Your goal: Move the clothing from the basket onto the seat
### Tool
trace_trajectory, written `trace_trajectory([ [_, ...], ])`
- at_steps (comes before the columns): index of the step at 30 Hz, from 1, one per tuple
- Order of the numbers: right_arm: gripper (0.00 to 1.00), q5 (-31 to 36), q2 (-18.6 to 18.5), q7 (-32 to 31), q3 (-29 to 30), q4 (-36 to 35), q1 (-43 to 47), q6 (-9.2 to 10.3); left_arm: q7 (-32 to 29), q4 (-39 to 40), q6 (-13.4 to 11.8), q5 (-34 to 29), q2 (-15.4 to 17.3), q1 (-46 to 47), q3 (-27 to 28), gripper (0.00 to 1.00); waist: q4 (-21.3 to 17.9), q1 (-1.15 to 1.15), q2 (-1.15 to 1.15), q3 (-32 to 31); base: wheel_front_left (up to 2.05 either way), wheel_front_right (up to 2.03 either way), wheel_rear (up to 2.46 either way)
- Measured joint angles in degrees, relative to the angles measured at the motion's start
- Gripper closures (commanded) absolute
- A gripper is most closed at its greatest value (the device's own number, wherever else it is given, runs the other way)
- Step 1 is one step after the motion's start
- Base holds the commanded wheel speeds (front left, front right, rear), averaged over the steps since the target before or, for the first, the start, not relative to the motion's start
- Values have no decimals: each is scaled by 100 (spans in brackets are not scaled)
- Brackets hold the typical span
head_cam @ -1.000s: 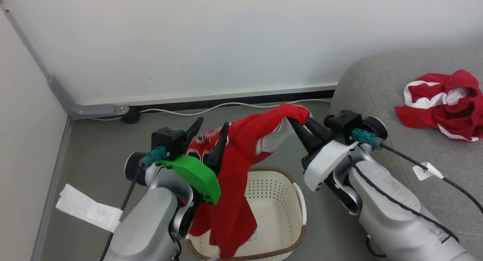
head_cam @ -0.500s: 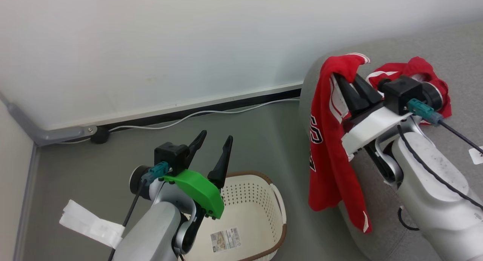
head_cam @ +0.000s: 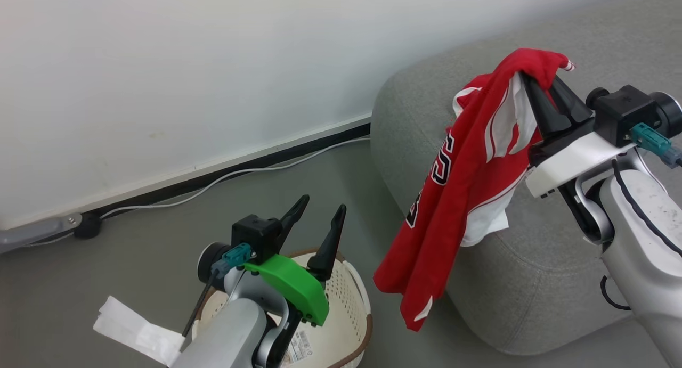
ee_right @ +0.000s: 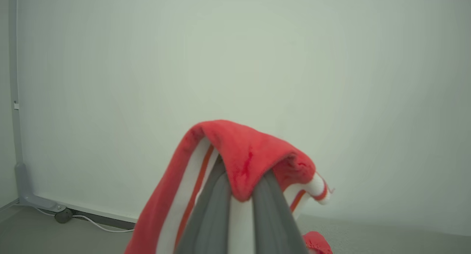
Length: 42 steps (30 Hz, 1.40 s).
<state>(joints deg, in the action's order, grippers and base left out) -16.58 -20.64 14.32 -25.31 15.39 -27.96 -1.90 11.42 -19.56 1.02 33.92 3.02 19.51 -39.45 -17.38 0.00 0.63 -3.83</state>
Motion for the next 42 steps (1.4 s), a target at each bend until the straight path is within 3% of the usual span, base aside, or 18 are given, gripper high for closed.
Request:
trace_trajectory([
  [10, 100, -58, -230, -153, 113, -237, 0, -38, -1, 201, 0, -52, -3, -23, -175, 0, -509, 0, 0, 195, 0, 0, 0],
  [21, 100, -210, -465, -381, 437, -305, -125, -60, -152, 436, -1, -265, -4, -9, -343, 0, -525, 0, 0, 650, 0, 0, 0],
  [35, 100, -322, -541, -714, 937, -225, -2091, -45, -486, 880, -80, -475, 160, 430, -369, 0, -84, 1, 0, 1377, 0, 0, 0],
  [42, 100, -444, -817, -1054, 1510, 81, -3329, 222, -628, 1150, -129, -672, 229, 689, -363, 0, 225, 1, 0, 1816, 0, 0, 0],
])
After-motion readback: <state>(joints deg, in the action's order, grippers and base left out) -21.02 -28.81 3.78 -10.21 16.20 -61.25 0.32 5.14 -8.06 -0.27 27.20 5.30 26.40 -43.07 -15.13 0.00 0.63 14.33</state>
